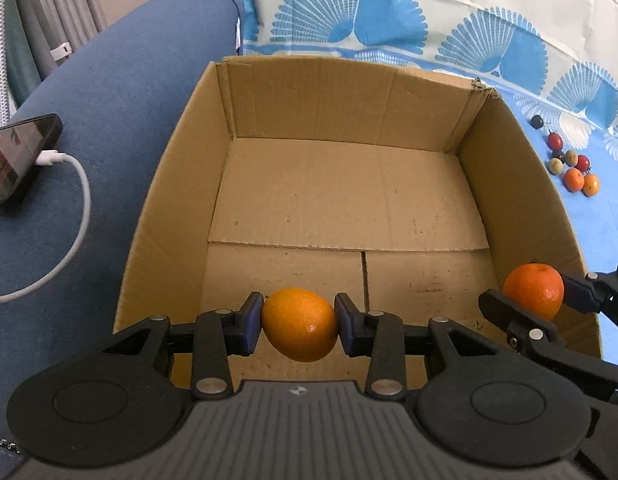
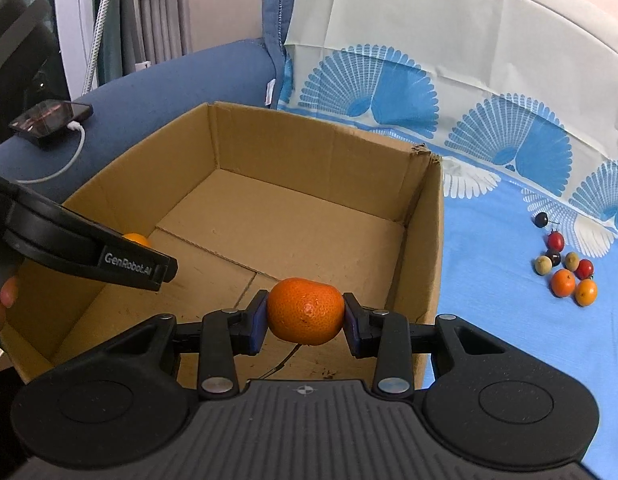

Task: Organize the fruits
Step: 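Carry the mandarins to the box and open both tools to drop them, then grasp the large orange with the right tool while the left grasps a yellow fruit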

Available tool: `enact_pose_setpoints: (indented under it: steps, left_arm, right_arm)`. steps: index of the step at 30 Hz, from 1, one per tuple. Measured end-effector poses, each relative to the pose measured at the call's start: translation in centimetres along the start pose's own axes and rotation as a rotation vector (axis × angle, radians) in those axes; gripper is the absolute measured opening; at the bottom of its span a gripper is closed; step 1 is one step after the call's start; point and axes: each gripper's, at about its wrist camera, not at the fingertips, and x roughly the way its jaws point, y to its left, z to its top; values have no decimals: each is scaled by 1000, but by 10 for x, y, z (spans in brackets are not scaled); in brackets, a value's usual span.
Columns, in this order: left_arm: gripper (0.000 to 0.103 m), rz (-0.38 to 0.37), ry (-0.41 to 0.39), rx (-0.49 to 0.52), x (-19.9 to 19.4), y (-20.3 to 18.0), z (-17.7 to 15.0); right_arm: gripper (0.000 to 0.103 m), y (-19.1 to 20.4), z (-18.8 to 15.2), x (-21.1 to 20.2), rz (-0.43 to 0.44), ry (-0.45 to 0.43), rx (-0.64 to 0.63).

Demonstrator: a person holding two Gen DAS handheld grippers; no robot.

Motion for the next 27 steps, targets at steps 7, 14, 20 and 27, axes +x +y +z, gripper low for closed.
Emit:
enact_pose_setpoints:
  steps: [7,14,20,27]
  left_arm:
    - [103,100,-58,60,-22,-6,5]
    - [103,117,-38,60,-64,-10,-7]
    - [103,84,-85,56,-121,-22,-32]
    - [103,83,-128,67,-168,-41,-55]
  right_arm:
    - [84,3,1,-31,-10,-89,-56]
    - [94,2,-11,-82,-7,-57,48]
    - [100,6,-22,-138,-1,-73,116]
    - [102,2,-38,-192,-51,-121,139]
